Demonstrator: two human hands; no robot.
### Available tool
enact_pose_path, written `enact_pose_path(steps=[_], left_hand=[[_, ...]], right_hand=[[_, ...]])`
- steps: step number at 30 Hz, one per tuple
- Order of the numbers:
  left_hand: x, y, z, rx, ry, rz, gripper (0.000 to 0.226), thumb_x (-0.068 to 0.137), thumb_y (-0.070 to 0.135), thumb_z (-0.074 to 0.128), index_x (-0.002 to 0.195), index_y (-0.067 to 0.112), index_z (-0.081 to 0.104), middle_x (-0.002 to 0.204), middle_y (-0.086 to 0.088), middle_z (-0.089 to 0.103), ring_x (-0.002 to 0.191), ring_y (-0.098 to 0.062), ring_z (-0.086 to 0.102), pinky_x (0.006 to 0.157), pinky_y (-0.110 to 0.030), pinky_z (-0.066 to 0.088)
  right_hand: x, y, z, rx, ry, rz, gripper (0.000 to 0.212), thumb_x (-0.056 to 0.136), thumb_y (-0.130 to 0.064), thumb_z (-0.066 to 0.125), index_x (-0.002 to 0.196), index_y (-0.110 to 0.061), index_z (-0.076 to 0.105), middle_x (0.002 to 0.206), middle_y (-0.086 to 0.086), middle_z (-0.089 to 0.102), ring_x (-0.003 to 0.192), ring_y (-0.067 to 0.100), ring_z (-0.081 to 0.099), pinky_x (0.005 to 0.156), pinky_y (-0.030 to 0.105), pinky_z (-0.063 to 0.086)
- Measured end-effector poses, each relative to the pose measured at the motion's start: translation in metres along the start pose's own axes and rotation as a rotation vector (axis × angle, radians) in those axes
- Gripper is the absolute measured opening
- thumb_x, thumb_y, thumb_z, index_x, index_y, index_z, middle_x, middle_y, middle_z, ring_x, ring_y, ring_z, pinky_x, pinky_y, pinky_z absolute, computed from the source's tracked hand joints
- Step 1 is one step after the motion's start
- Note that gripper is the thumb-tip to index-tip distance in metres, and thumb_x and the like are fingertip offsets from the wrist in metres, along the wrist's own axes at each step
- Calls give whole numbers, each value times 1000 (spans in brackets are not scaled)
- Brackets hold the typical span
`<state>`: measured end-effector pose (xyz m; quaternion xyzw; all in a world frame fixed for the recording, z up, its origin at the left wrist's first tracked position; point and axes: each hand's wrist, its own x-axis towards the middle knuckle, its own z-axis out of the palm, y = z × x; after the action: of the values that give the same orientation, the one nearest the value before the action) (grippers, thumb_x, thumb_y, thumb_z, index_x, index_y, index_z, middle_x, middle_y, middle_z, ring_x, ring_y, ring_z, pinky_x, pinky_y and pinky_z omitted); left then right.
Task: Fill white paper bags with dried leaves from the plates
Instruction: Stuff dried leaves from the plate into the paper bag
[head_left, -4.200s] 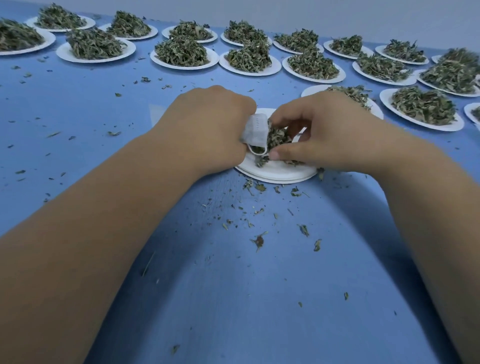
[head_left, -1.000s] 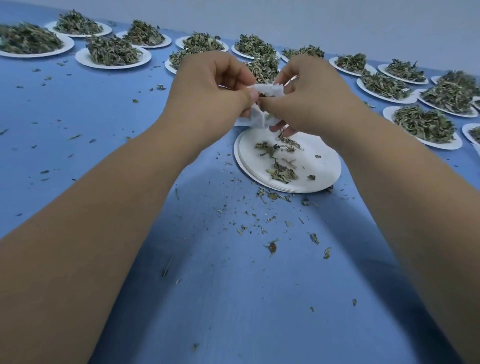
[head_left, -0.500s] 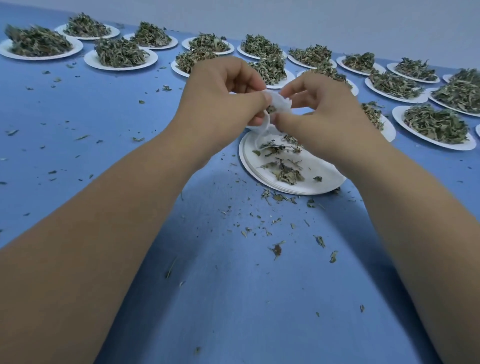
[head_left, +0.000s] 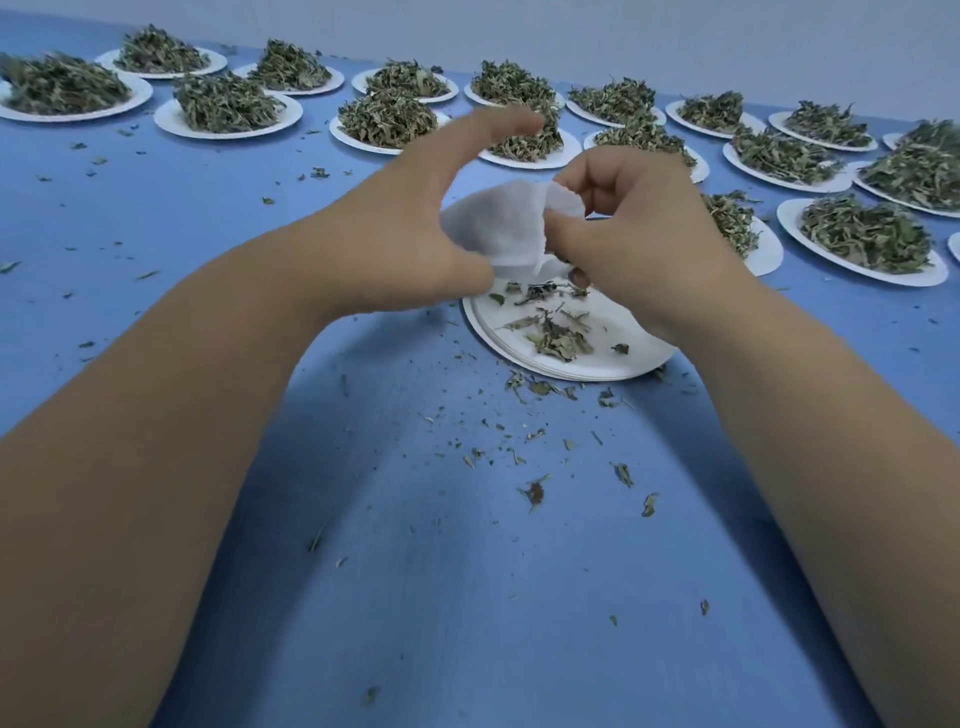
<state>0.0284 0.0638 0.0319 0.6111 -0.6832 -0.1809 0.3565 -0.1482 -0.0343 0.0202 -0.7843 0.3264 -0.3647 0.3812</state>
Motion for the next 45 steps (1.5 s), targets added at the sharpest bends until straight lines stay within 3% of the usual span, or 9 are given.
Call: enact_pose_path(steps=[4, 7, 15, 20, 27, 34, 37, 41, 45], left_hand=[[6, -9, 18, 154, 32, -14, 55, 78, 19, 72, 121, 44, 49, 108, 15, 59, 93, 6, 54, 64, -5, 40], [10, -13, 23, 229, 165, -16, 31, 78, 18, 67, 102, 28, 50, 83, 8, 57, 85, -1, 52, 54, -15, 38], [13, -28, 10, 384, 335, -58, 28, 82, 29, 65, 105, 18, 55, 91, -2, 61, 82, -27, 55, 66, -39, 49], [14, -27, 14, 411, 385, -71, 19, 80, 26, 62, 94, 16, 54, 83, 0, 55, 77, -27, 51, 58, -31, 38], [19, -28, 31, 470, 280, -79, 32, 84, 40, 65, 78, 23, 38, 74, 0, 51, 74, -33, 51, 55, -34, 34], [20, -28, 35, 496, 241, -57, 29, 82, 34, 65, 83, 24, 38, 72, 4, 44, 76, -31, 47, 58, -34, 33], [19, -27, 36, 496, 237, -61, 33, 82, 32, 63, 74, 25, 32, 69, 6, 41, 73, -29, 45, 55, -34, 28], [17, -27, 33, 468, 246, -75, 29, 82, 30, 62, 77, 24, 34, 70, 3, 42, 77, -31, 45, 59, -35, 31], [16, -27, 33, 452, 224, -101, 36, 81, 30, 64, 72, 24, 30, 73, 2, 44, 79, -33, 47, 60, -35, 31]], right_hand=[[-2, -6, 6, 146, -18, 34, 13, 84, -7, 79, 86, -9, 67, 79, 23, 66, 59, 18, 63, 53, 25, 54], [-1, -7, 4, 220, -39, 84, 14, 84, -3, 79, 89, -8, 67, 71, 6, 66, 60, 13, 65, 58, 23, 57], [6, 9, -17, -81, 62, 3, 7, 92, -14, 74, 91, -19, 69, 82, -4, 72, 78, 12, 74, 66, 28, 58], [-1, 11, -7, -527, -150, -144, 14, 102, -31, 59, 108, -28, 72, 89, -26, 62, 82, -12, 55, 69, -1, 35], [-18, 2, -13, -712, -535, -23, 58, 94, -69, 41, 136, -31, 53, 117, -12, 56, 102, 9, 52, 85, 31, 39], [-34, 10, -19, -472, -255, -226, 16, 96, -17, 68, 105, -28, 77, 97, -17, 75, 88, -3, 67, 83, 15, 50], [-32, 10, -21, -481, -217, -210, 22, 101, -39, 57, 118, -31, 69, 113, -17, 68, 104, -6, 57, 88, 8, 40], [-42, 11, -9, -779, -533, -331, 57, 99, -63, 39, 139, -25, 54, 135, -7, 55, 127, 13, 48, 108, 33, 39], [-50, 13, -7, -690, -405, -423, 42, 100, -57, 49, 112, -20, 62, 106, -8, 60, 102, 14, 53, 93, 35, 45]])
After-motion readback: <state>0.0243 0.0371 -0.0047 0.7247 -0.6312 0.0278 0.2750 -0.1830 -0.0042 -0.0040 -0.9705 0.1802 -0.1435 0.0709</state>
